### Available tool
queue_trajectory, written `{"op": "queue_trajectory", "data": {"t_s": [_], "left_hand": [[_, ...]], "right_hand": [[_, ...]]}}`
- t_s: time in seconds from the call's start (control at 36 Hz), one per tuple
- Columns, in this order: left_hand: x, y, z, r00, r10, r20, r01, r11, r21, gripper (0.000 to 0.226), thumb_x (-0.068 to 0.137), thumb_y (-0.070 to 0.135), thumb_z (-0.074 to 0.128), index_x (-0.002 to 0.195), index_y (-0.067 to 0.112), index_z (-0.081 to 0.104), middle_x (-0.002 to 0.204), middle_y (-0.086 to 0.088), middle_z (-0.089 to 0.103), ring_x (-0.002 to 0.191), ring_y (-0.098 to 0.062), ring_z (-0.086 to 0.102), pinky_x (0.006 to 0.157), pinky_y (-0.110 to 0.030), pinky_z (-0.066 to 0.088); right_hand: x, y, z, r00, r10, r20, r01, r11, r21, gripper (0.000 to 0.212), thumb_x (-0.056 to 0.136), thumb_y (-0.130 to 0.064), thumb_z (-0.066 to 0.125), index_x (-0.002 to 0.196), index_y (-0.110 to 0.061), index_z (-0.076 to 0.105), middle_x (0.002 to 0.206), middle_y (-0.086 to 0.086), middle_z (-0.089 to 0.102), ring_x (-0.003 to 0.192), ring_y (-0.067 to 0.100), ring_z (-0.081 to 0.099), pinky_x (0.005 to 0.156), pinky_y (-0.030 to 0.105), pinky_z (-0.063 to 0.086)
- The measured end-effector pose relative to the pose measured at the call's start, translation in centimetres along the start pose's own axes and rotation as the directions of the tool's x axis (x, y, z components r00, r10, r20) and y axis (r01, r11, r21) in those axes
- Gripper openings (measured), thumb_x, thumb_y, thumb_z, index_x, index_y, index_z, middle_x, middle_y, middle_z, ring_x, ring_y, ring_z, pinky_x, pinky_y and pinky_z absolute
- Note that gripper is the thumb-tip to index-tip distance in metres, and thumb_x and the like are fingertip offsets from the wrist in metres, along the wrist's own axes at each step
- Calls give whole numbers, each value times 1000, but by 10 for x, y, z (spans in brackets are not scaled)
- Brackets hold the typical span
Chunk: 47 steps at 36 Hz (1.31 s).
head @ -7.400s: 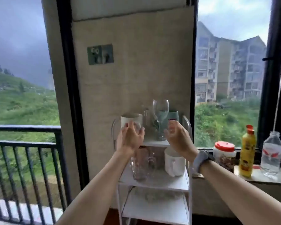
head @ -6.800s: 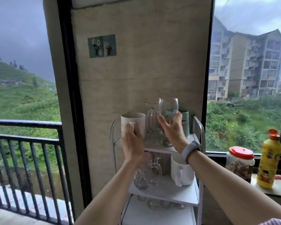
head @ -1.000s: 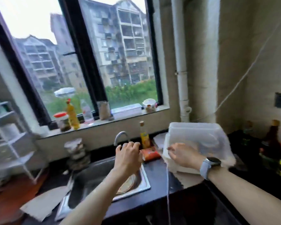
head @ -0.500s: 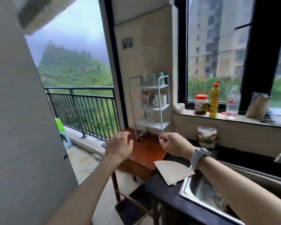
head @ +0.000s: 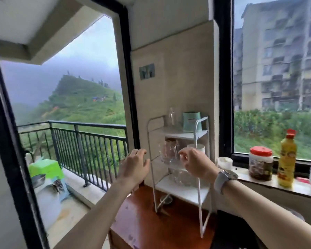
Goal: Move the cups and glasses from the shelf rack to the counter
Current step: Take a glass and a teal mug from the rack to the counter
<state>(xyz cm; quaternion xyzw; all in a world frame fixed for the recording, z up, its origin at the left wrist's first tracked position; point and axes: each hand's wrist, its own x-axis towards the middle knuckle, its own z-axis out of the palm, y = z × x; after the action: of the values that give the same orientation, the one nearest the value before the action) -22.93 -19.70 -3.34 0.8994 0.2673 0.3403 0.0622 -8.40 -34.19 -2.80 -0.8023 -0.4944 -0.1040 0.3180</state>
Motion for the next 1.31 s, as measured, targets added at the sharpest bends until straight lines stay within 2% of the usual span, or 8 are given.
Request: {"op": "queue_trajectory", "data": {"t_s": [0.22, 0.33, 0.42, 0.56, 0.69, 0.92, 1.17, 1.31], "left_hand": [[111, -17, 47, 987, 56, -148, -83, 979, -184, 29, 88, 12, 54, 116, 4, 58, 116, -18, 62, 103, -33, 61, 86, -39, 49], [169, -24, 80, 987, 64, -146, -105, 952, -289, 27, 88, 11, 53, 114, 4, 59, 113, -17, 63, 102, -30, 61, 84, -33, 46], [214, -29, 107, 988, 86, -129, -128, 919, -373, 27, 90, 12, 52, 115, 6, 59, 113, -13, 64, 103, -24, 61, 84, -25, 42], [287, -28, 151, 997, 67, -40, -78, 831, -551, 36, 89, 16, 56, 123, 3, 54, 120, -14, 62, 111, -27, 58, 97, -34, 45], [321, -22, 175, 994, 102, -27, -94, 734, -673, 28, 88, 14, 59, 115, 5, 60, 111, -12, 68, 98, -20, 62, 72, -9, 37], [343, -24, 201, 988, 156, 9, -88, 599, -796, 19, 85, 8, 62, 103, 8, 68, 99, -8, 71, 91, -19, 65, 84, -27, 48], [333, -45, 197, 979, 99, -177, -199, 630, -751, 12, 81, 5, 65, 91, 12, 66, 73, 9, 65, 71, -7, 61, 60, -3, 38], [326, -44, 193, 990, 101, -101, -140, 535, -834, 6, 85, 10, 61, 86, 16, 59, 77, 1, 69, 69, -2, 63, 61, -4, 44]], "right_hand": [[109, 30, 18, 983, 76, -168, -61, 994, 93, 32, 92, -5, 39, 120, 0, 55, 121, 18, 61, 113, 31, 55, 98, 35, 41], [163, 45, 34, 969, 165, -184, -143, 981, 127, 23, 89, 1, 34, 94, -9, 55, 102, 18, 56, 99, 28, 52, 80, 30, 35], [204, 54, 43, 947, 233, -222, -200, 967, 160, 39, 88, 3, 35, 126, 4, 45, 128, 22, 53, 120, 34, 47, 97, 33, 36], [270, 77, 60, 845, 464, -267, -371, 867, 332, 29, 85, -1, 37, 106, 2, 57, 112, 22, 62, 103, 37, 55, 79, 32, 40], [289, 87, 73, 804, 534, -263, -402, 813, 420, 26, 84, -4, 44, 108, 2, 53, 115, 23, 59, 105, 36, 53, 82, 34, 40], [293, 99, 81, 771, 580, -262, -363, 739, 568, 31, 82, 4, 45, 112, -3, 43, 114, 16, 59, 103, 26, 53, 98, 43, 44], [287, 104, 74, 767, 614, -188, -360, 654, 665, 24, 82, -8, 53, 105, -12, 53, 89, 5, 59, 81, 18, 55, 75, 36, 50], [275, 99, 67, 728, 635, -257, -307, 638, 706, 7, 81, -6, 52, 86, -8, 56, 70, 3, 53, 59, 13, 50, 36, 10, 39]]}}
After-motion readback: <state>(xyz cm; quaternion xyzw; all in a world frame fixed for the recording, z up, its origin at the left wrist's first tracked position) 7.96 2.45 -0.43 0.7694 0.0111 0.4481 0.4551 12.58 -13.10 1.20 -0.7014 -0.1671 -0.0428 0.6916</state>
